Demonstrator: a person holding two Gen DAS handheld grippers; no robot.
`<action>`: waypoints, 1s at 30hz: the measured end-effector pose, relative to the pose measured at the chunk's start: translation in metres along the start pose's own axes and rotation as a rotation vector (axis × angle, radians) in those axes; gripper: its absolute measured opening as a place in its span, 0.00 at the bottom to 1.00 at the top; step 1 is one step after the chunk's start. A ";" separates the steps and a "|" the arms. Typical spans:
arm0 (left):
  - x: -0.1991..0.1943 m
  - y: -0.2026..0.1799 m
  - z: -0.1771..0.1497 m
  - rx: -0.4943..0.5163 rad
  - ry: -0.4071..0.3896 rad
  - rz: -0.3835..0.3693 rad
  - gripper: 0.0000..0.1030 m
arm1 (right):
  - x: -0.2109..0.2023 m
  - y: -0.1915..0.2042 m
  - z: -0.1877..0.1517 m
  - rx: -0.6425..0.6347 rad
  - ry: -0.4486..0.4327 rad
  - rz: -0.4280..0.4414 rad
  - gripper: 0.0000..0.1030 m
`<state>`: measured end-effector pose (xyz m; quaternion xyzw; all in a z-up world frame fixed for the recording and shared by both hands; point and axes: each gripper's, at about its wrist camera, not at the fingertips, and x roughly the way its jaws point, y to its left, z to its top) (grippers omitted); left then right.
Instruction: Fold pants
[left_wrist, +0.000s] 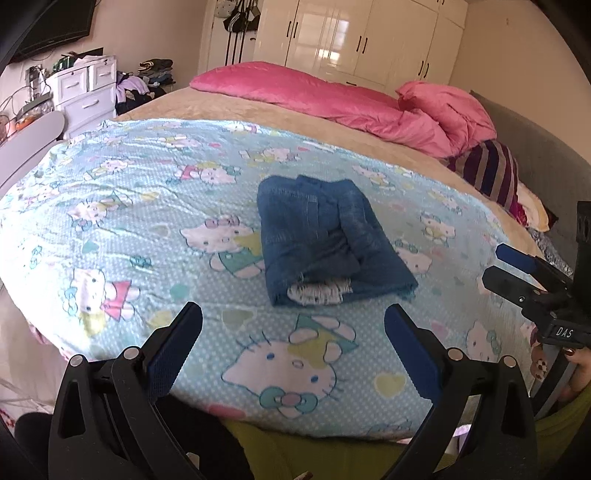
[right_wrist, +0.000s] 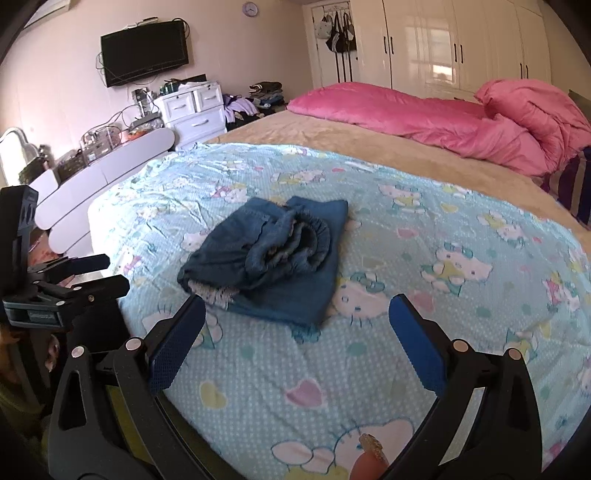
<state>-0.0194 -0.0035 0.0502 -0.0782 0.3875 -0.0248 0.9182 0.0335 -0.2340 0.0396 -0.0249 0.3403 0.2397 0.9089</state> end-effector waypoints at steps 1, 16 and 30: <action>0.001 -0.001 -0.003 -0.001 0.005 0.002 0.96 | 0.002 0.000 -0.004 0.002 0.010 -0.005 0.91; 0.040 -0.004 -0.026 -0.025 0.103 0.019 0.96 | 0.030 -0.006 -0.035 0.037 0.104 -0.068 0.91; 0.036 -0.002 -0.025 -0.033 0.085 0.026 0.96 | 0.030 -0.003 -0.034 0.038 0.094 -0.060 0.91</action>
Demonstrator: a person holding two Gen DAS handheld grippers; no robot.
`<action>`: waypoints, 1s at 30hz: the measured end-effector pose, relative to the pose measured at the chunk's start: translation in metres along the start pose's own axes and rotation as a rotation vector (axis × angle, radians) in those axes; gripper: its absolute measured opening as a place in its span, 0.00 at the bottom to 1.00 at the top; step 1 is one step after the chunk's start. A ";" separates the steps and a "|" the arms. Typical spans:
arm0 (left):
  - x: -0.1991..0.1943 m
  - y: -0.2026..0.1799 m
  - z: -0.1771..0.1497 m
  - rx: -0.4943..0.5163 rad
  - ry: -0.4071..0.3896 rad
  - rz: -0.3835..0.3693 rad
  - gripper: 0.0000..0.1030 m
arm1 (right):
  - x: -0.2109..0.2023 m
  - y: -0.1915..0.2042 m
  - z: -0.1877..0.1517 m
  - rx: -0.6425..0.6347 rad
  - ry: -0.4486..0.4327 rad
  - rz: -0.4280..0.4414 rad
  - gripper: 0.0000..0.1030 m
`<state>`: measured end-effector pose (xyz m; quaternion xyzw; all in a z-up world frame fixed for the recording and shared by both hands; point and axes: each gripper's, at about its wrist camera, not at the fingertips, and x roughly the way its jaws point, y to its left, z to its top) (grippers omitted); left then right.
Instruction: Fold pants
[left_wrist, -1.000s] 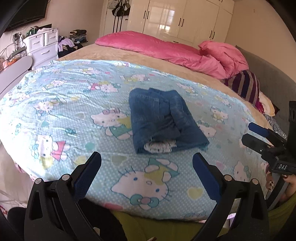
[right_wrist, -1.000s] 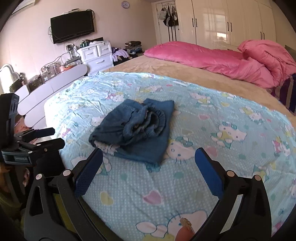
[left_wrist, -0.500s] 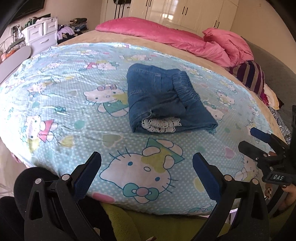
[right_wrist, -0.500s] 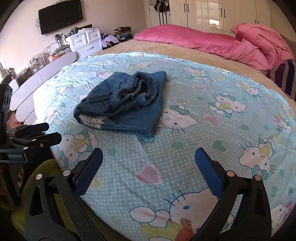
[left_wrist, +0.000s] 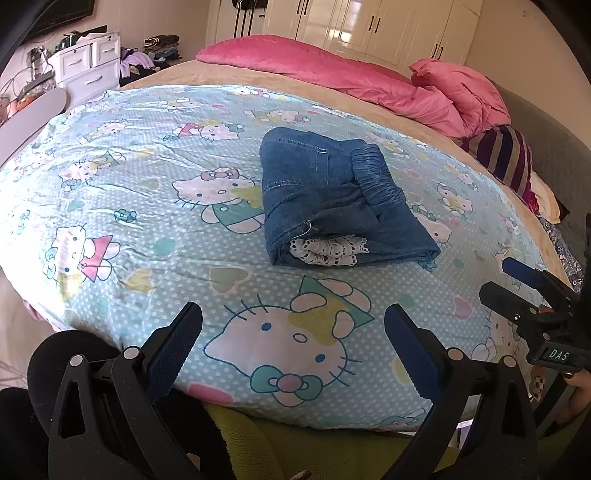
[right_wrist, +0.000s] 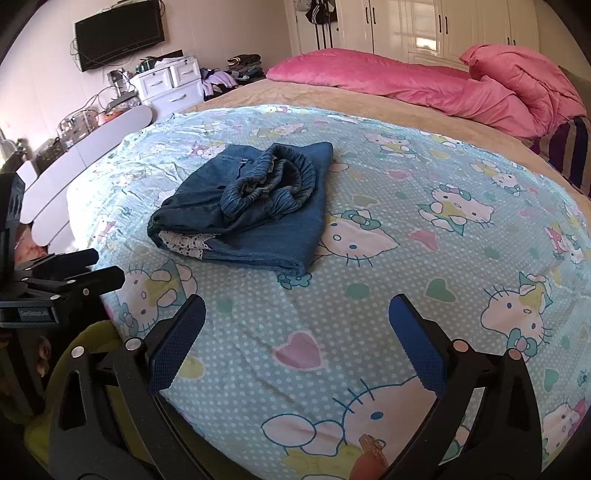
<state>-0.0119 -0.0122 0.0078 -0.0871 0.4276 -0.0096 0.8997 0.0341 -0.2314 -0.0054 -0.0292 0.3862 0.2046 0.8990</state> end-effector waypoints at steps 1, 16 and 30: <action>0.000 0.000 0.000 0.001 -0.001 0.001 0.96 | 0.000 0.000 0.000 0.000 0.000 -0.002 0.91; -0.007 -0.002 0.001 0.010 -0.020 0.011 0.96 | -0.005 -0.002 0.000 0.011 -0.009 -0.004 0.91; -0.010 0.001 0.002 -0.005 -0.031 0.005 0.96 | -0.005 -0.002 0.000 0.011 -0.010 -0.003 0.91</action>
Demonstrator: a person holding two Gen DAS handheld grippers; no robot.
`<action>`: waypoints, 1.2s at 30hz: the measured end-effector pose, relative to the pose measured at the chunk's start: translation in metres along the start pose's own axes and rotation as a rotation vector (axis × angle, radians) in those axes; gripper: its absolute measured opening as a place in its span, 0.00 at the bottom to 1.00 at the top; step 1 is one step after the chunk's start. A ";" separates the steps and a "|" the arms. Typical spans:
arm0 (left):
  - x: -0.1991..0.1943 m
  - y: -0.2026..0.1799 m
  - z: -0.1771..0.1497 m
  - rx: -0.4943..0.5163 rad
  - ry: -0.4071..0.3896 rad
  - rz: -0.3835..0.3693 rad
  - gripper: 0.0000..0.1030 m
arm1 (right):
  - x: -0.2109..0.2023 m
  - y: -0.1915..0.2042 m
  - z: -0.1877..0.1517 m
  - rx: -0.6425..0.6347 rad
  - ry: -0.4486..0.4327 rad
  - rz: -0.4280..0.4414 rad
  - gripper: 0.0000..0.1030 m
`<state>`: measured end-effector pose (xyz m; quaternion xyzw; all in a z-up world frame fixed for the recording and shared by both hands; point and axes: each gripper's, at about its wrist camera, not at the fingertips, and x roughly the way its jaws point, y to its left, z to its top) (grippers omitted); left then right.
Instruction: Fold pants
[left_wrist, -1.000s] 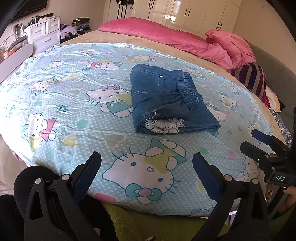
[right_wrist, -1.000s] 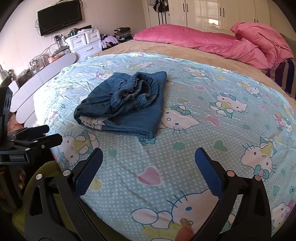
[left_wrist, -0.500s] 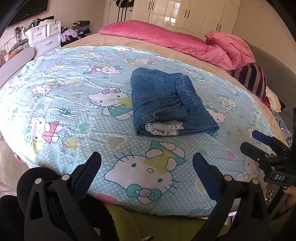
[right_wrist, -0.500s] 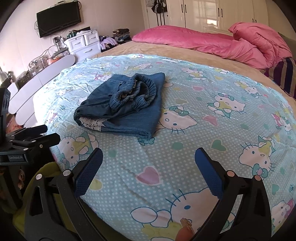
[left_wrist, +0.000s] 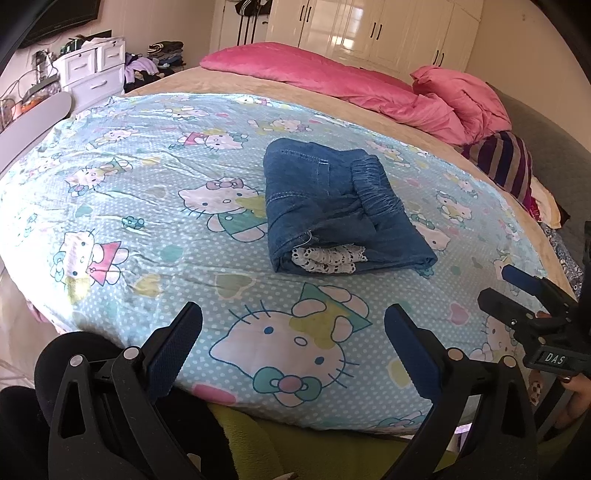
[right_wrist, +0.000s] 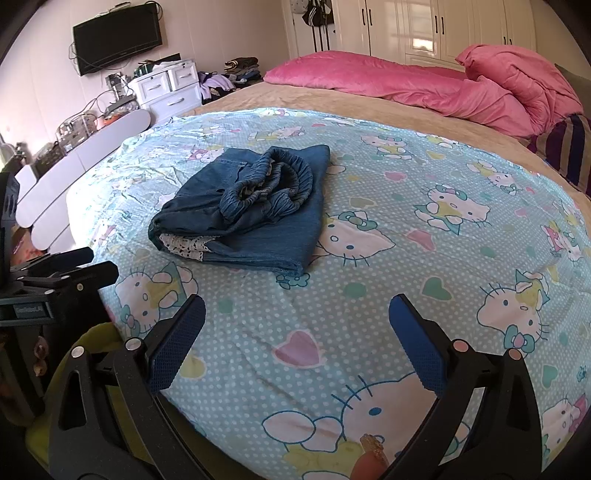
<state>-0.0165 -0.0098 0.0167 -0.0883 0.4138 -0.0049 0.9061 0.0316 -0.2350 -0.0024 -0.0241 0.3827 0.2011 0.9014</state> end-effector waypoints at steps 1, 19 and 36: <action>-0.001 0.000 0.000 0.001 -0.003 -0.004 0.96 | 0.000 0.000 0.000 0.001 0.001 -0.001 0.91; -0.001 -0.001 0.001 0.006 0.000 0.001 0.96 | 0.001 0.001 -0.001 0.002 0.004 -0.001 0.91; -0.002 -0.001 0.001 0.004 0.001 -0.001 0.96 | 0.003 0.000 -0.003 0.002 0.006 -0.007 0.91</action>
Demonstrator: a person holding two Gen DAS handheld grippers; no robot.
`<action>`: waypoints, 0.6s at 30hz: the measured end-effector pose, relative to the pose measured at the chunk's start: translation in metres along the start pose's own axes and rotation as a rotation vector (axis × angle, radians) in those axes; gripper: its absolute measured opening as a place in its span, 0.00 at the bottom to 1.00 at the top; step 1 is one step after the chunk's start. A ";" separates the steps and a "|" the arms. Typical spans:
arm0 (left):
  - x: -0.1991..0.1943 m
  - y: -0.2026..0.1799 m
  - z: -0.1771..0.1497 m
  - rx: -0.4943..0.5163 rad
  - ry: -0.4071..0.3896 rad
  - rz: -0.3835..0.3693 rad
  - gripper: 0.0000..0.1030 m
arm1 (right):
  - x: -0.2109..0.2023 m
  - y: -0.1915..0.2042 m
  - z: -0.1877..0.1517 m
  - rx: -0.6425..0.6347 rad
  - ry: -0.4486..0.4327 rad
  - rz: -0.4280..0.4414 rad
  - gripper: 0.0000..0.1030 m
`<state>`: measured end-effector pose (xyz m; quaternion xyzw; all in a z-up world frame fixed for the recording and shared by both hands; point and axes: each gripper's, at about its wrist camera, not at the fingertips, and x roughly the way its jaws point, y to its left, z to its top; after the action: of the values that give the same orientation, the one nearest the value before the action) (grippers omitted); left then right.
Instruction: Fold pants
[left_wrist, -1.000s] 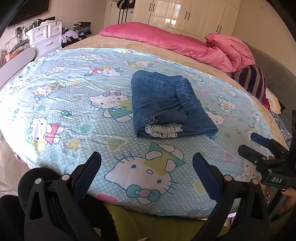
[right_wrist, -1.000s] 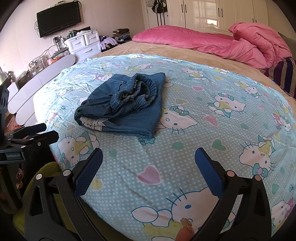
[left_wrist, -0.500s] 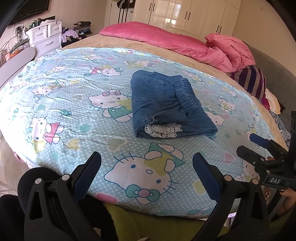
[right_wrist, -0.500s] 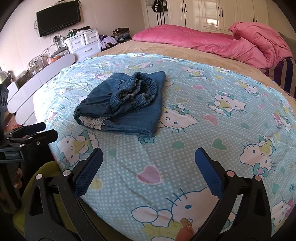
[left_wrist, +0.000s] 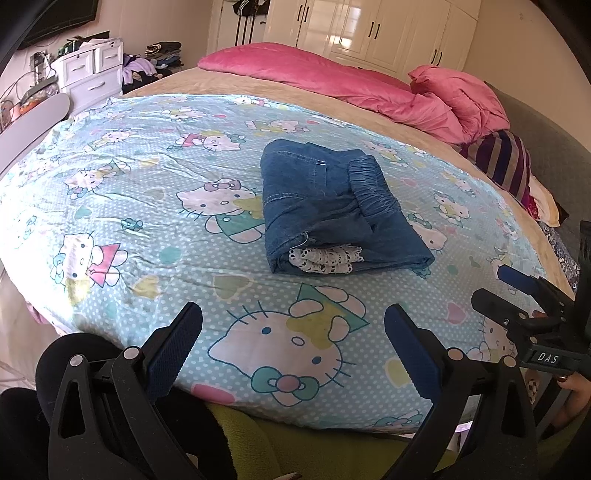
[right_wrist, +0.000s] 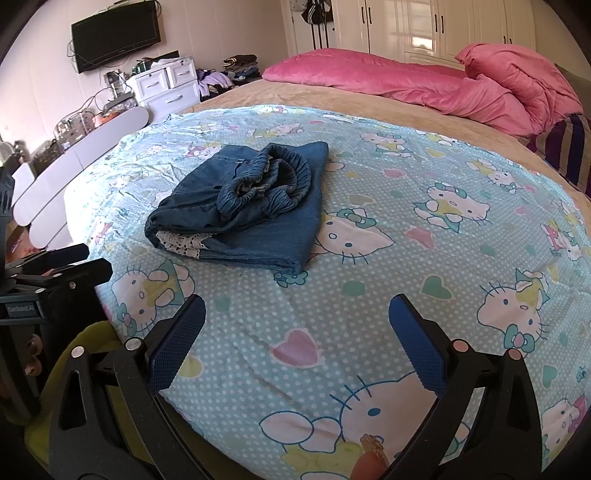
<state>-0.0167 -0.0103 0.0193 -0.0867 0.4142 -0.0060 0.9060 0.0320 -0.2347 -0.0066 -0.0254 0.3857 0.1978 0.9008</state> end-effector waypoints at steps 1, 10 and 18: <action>-0.001 0.000 0.000 -0.001 -0.004 0.001 0.96 | 0.000 0.000 0.000 0.000 0.000 0.000 0.91; -0.002 0.000 0.002 0.002 0.000 0.001 0.96 | 0.003 -0.002 0.000 0.003 0.005 -0.010 0.91; 0.004 0.003 0.002 0.006 0.020 0.020 0.96 | 0.007 -0.004 0.004 0.015 0.012 -0.029 0.91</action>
<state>-0.0127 -0.0072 0.0172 -0.0796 0.4240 0.0010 0.9022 0.0413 -0.2355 -0.0094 -0.0252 0.3923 0.1817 0.9014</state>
